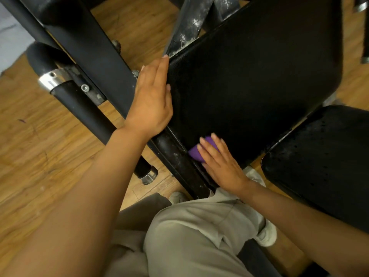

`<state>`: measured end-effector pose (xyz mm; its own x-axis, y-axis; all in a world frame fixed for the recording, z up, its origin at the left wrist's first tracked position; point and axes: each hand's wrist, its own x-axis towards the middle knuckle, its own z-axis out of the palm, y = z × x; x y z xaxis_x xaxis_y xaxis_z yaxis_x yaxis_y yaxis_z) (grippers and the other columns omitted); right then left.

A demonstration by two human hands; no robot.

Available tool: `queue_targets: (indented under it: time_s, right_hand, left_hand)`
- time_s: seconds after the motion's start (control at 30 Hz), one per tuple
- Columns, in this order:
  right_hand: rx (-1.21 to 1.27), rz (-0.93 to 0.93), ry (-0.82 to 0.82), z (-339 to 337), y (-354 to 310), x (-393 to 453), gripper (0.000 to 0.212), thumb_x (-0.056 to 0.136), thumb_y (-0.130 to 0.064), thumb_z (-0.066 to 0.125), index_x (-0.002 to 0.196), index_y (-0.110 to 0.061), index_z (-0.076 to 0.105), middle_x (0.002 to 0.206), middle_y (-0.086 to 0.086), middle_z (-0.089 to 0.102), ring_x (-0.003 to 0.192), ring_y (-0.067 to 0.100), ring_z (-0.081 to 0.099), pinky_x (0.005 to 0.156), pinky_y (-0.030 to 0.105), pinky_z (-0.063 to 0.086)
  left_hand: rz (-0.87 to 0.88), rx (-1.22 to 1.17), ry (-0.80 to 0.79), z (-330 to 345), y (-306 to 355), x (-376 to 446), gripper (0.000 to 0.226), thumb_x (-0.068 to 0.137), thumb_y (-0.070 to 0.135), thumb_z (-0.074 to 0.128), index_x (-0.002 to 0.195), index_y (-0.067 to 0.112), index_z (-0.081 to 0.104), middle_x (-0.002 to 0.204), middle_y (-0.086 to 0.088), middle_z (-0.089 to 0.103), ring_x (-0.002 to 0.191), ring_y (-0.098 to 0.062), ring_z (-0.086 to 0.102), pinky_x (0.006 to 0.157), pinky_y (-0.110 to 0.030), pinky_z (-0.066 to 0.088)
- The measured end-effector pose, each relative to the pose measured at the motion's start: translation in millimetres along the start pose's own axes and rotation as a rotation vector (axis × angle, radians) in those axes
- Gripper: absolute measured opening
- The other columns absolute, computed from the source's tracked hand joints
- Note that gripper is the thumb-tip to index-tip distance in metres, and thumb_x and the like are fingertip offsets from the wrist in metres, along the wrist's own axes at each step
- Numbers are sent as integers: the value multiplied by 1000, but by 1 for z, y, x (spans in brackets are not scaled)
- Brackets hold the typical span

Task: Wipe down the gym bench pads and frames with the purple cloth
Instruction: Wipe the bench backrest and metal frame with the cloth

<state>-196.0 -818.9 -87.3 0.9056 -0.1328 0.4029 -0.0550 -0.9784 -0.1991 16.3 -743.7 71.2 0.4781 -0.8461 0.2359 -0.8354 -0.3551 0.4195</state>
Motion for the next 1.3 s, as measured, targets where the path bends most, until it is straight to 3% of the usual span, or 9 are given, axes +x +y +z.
queue_targets:
  time_s: [0.13, 0.3, 0.57, 0.67, 0.83, 0.93, 1.03, 1.13, 1.3]
  right_hand:
    - [201, 217, 217, -25, -7, 96, 49, 99, -15, 37, 145, -4, 25, 153, 15, 23, 145, 33, 7, 120, 44, 7]
    - [304, 306, 358, -43, -1, 150, 45, 100, -15, 39, 142, -1, 36, 151, 16, 32, 144, 36, 15, 119, 50, 14]
    - [-43, -220, -24, -30, 15, 57, 55, 96, -20, 42, 146, -12, 21, 152, 4, 23, 147, 27, -5, 120, 43, 5]
    - [-30, -286, -83, -39, 23, 71, 62, 91, -12, 49, 146, -13, 21, 153, 3, 20, 147, 25, -2, 120, 41, 3]
    - [112, -206, 100, -61, 16, 160, 47, 95, -8, 47, 141, -8, 40, 151, 10, 34, 143, 33, 19, 119, 44, 18]
    - [156, -20, 186, -76, 4, 215, 39, 96, -12, 45, 134, -5, 51, 145, 12, 43, 140, 31, 29, 114, 46, 29]
    - [158, 87, 219, -75, -10, 220, 38, 96, -14, 44, 133, -8, 52, 143, 9, 46, 140, 29, 29, 116, 47, 26]
    - [105, -108, 183, -62, -8, 176, 47, 96, -12, 47, 142, -9, 39, 150, 9, 35, 144, 33, 17, 116, 49, 25]
    - [-231, -462, -171, -50, 31, 91, 93, 76, -7, 72, 149, -17, 16, 156, 2, 16, 147, 27, 1, 115, 46, 13]
  left_hand:
    - [-8, -10, 2, -2, 1, 1, 55, 95, 9, 36, 148, -2, 25, 150, -18, 32, 141, -28, 26, 121, -43, 10]
    - [-20, -3, 20, -2, 2, 0, 54, 96, 11, 38, 148, -1, 28, 149, -18, 34, 140, -28, 29, 118, -43, 22]
    - [-67, 186, 17, -18, 12, -20, 57, 93, 4, 51, 146, -3, 31, 149, -23, 33, 142, -36, 25, 119, -44, 21]
    - [-117, 345, 53, -33, 20, -37, 55, 87, 7, 58, 139, -6, 43, 144, -25, 41, 139, -38, 32, 118, -43, 22]
    - [-95, 557, 144, -58, 26, -60, 45, 90, 15, 53, 133, 0, 51, 142, -18, 46, 138, -31, 37, 119, -47, 16]
    - [-139, 621, 146, -68, 13, -71, 50, 88, 16, 58, 134, -4, 50, 148, -21, 39, 141, -32, 31, 121, -43, 11]
    - [-97, 605, 170, -66, 3, -74, 46, 88, 16, 57, 130, -2, 54, 148, -19, 40, 141, -32, 31, 122, -42, 8]
    - [-12, 505, 272, -64, -4, -74, 37, 86, 13, 55, 118, -2, 63, 136, -18, 53, 133, -31, 42, 120, -43, 14]
    - [83, 432, 418, -55, -13, -73, 28, 82, 14, 55, 101, 1, 71, 118, -16, 65, 120, -30, 52, 118, -45, 20]
